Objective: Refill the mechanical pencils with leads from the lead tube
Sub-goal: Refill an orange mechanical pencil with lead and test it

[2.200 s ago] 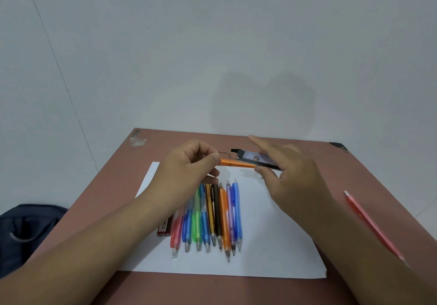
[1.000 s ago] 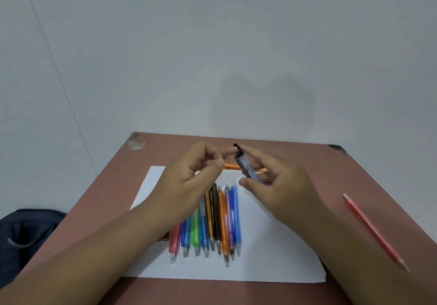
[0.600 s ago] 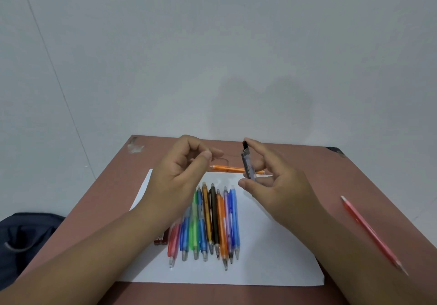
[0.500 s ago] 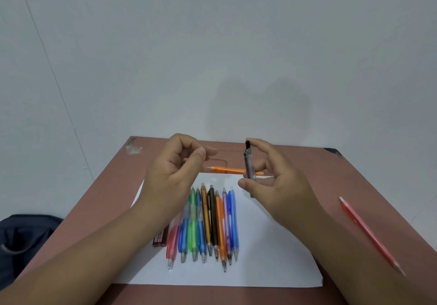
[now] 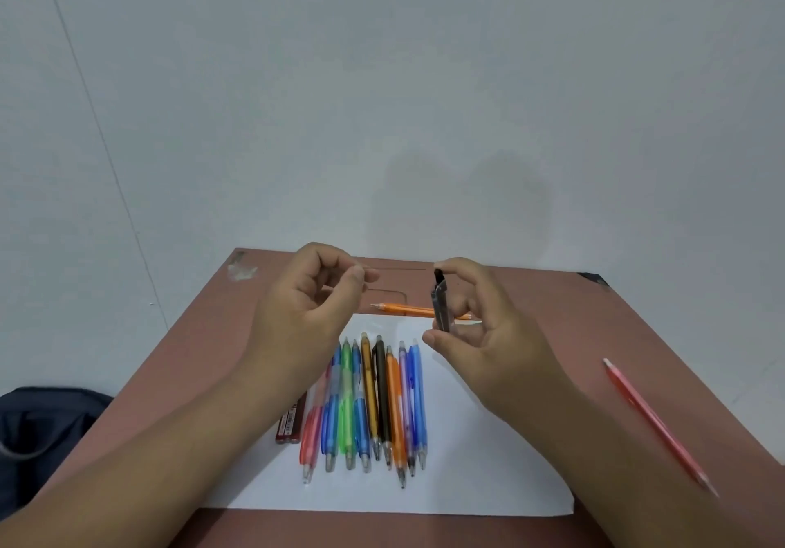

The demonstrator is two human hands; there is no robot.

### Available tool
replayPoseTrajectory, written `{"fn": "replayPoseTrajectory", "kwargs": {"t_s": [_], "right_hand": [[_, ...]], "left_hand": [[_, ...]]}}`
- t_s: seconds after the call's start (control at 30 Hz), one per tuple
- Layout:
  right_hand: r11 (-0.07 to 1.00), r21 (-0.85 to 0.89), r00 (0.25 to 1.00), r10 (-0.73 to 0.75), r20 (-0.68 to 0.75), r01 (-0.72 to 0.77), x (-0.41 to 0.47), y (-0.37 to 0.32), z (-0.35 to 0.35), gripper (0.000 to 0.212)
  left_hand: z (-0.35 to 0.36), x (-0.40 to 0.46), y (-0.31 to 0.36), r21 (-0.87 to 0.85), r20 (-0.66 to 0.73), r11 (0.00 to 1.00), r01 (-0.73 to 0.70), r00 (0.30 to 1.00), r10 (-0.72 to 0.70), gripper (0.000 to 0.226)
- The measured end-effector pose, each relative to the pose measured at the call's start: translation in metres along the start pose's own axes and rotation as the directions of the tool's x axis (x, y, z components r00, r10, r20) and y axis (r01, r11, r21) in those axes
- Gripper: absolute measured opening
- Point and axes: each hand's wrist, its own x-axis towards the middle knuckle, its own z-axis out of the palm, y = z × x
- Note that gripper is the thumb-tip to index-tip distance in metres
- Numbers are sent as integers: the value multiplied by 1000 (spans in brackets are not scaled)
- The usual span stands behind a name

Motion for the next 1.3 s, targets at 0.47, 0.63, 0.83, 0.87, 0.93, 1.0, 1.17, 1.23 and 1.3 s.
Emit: {"fn": "replayPoseTrajectory", "kwargs": {"t_s": [0.47,0.63,0.83,0.87,0.93,1.0,1.17,1.23,1.3], "right_hand": [[985,168,978,76,-192,-43,4,7,-3,25],[981,185,978,87,-189,-52,2,3,-1,9],[985,170,981,38,-189,-6,-1,5,1,7],[988,157,981,37,-192,-6,0,6,1,10],[989,145,981,49,-188,-21,0,7,0,12],[991,133,982,58,-180,-34,1,6,0,12],[994,102,982,65,-176,-48,0,6,1,15],[995,88,983,62,-172,-48,1,6,1,15],[996,70,986,57,-159,-46,1,6,1,15]], "left_hand": [[-2,0,1,-63,92,997,37,995,-31,9],[-1,1,-1,-74,134,996,58,990,-48,8],[3,-2,-2,-81,177,992,95,981,-79,8],[3,-2,-3,-83,179,992,97,980,-81,8],[3,-2,-4,-84,188,991,103,978,-86,8],[3,-2,-3,-88,202,991,105,976,-85,9],[3,-3,1,-180,188,976,123,978,-89,28],[2,-4,-1,-78,202,991,107,975,-90,30],[2,-5,0,23,226,993,113,967,-115,27]]}}
